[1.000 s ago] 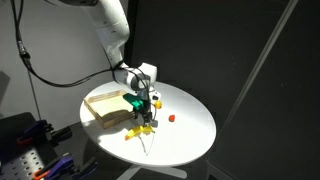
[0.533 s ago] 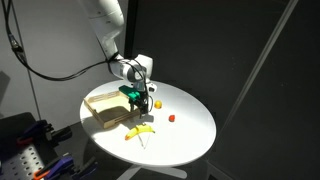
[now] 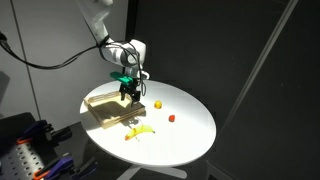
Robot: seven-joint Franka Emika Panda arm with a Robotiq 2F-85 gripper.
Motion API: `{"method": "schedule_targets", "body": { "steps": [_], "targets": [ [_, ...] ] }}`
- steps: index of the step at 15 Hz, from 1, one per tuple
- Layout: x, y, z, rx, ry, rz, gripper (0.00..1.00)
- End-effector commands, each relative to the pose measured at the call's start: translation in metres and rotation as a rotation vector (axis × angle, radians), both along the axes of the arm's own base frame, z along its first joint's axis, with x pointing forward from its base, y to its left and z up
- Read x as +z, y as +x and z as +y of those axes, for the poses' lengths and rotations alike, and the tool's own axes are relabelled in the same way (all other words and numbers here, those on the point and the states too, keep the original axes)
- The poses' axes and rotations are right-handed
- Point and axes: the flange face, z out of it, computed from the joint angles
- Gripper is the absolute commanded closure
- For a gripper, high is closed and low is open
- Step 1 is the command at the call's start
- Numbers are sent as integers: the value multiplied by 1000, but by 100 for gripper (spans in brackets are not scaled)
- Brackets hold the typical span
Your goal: Put the banana on the table
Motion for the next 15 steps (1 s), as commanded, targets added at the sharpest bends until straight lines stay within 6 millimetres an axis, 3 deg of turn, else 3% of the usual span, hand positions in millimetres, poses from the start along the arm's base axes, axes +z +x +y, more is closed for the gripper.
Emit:
{"method": "schedule_targets", "body": {
  "steps": [1,15],
  "targets": [
    [31,-15,16,54,18,7,0],
    [94,-32,55,116,48,-118,0]
  ]
}}
